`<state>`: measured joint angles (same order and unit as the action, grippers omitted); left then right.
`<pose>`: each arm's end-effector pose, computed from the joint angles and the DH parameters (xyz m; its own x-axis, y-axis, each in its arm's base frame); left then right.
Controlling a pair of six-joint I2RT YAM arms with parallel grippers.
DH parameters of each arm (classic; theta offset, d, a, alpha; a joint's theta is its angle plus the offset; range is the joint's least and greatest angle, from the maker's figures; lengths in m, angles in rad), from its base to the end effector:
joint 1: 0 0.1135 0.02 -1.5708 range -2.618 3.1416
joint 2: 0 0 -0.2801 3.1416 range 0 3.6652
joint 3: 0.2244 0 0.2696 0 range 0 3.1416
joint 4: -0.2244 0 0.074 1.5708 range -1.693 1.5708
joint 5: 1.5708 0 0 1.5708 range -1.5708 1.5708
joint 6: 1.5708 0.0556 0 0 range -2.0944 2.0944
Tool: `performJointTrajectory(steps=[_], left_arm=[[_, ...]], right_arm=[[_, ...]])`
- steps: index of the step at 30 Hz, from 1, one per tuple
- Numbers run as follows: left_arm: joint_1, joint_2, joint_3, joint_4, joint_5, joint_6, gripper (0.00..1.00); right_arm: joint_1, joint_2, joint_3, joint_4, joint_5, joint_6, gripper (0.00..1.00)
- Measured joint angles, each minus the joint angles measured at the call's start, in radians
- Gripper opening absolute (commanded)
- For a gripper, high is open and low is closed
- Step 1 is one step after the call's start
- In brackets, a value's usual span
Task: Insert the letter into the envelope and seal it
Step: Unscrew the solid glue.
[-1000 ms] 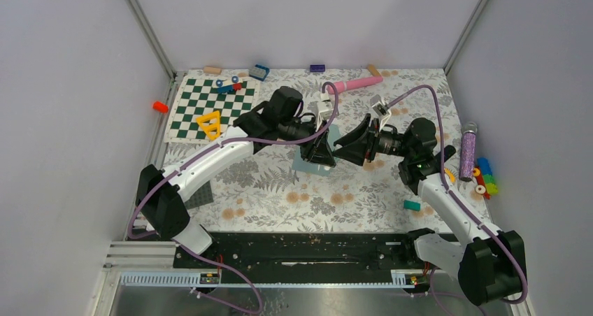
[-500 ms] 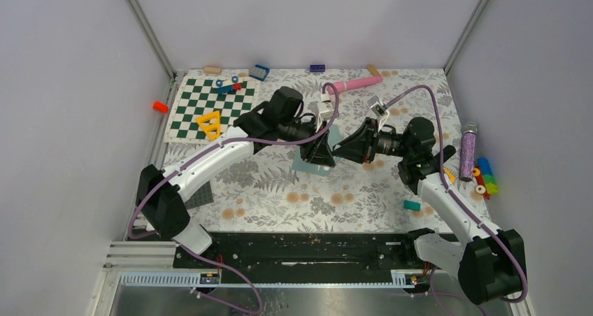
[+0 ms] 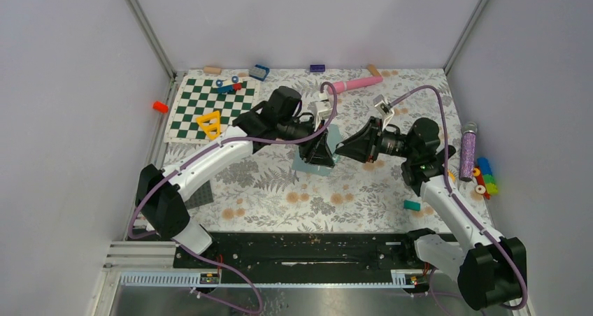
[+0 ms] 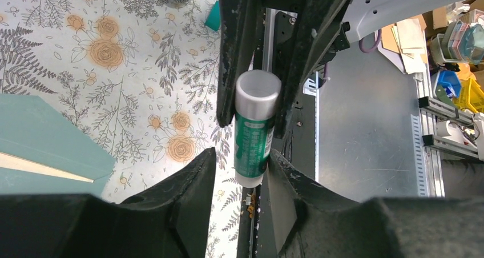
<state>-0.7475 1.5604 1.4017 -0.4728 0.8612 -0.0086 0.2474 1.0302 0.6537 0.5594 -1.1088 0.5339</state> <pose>0.2464 -0.2859 0.3462 -0.4406 0.4008 -0.8033 0.8882 0.0650 -0.4548 0.2200 0.1069 0.3308 -0.3381 0.1486 -0.9293 -0.9184 0.1638 0.3603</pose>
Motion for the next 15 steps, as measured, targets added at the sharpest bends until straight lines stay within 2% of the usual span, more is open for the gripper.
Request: performJointTrajectory(steps=[3,6,8,9,12,15], left_arm=[[0.0,0.0,-0.001,0.004,0.004,0.002,0.3],[-0.001,0.0,-0.001,0.005,0.013,0.003,0.18],[-0.001,0.0,-0.001,0.009,0.019,0.006,0.09],[-0.001,0.0,-0.001,0.01,0.019,0.008,0.06],[-0.001,0.0,-0.001,0.012,0.02,0.008,0.0],[-0.001,0.0,-0.001,0.011,0.018,0.008,0.0]], right_arm=[[-0.008,0.0,0.0,0.001,0.0,0.014,0.0],[-0.012,0.0,0.0,0.003,0.006,0.019,0.0],[-0.013,0.0,0.0,0.004,0.008,0.023,0.04],[-0.013,0.0,0.0,0.004,0.008,0.024,0.09],[-0.013,0.0,0.0,0.008,0.009,0.026,0.38],[-0.013,0.0,0.0,0.009,0.007,0.037,0.47]])
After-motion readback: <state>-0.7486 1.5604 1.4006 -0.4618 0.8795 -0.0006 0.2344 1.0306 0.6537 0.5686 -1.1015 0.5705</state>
